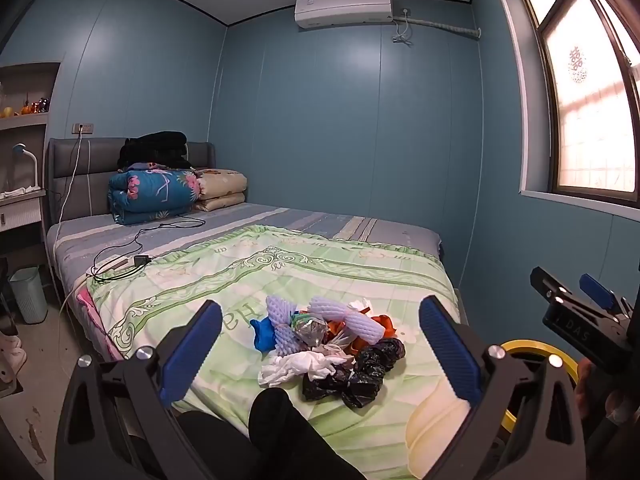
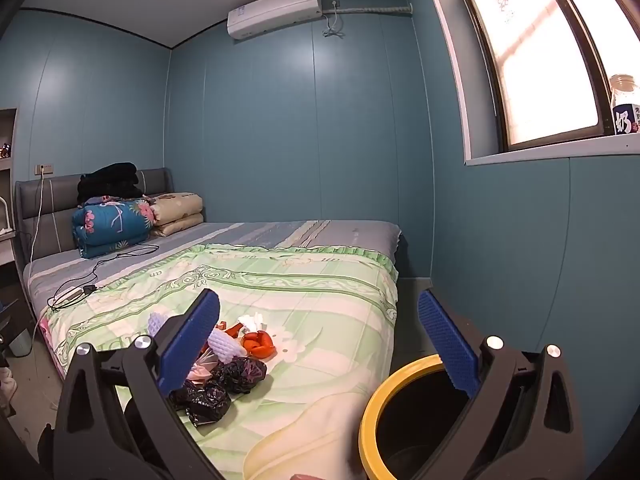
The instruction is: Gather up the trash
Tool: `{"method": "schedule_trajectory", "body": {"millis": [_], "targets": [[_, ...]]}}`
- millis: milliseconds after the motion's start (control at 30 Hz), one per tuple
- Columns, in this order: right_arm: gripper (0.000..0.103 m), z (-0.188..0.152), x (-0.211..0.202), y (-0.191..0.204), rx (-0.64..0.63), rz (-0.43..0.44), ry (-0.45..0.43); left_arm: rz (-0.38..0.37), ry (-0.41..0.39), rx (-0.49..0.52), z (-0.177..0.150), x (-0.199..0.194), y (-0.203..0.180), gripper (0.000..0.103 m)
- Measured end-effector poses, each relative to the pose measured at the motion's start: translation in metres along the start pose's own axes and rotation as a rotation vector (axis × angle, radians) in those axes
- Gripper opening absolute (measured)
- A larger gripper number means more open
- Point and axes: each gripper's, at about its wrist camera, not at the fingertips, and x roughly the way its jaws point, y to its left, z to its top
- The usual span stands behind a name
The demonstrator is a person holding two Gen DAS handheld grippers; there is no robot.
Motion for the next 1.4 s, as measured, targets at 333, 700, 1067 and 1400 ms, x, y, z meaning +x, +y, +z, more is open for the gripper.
{"method": "schedule_trajectory", "body": {"millis": [333, 700, 1067, 1400], "targets": [[0.095, 0.001, 0.001, 0.002, -0.005, -0.001, 0.004, -0.001, -0.004, 0.000, 0.000, 0.000, -0.001, 0.095], [0.095, -0.002, 0.004, 0.001, -0.006, 0.002, 0.007, 0.000, -0.001, -0.003, 0.000, 0.002, -0.002, 0.095], [0.095, -0.001, 0.003, 0.004, -0.007, 0.001, 0.011, -0.002, 0.001, -0.003, -0.001, 0.004, 0.000, 0.095], [0.095, -0.002, 0.004, 0.005, -0.008, -0.001, 0.013, -0.002, 0.002, -0.002, -0.001, 0.003, -0.001, 0.095]]}}
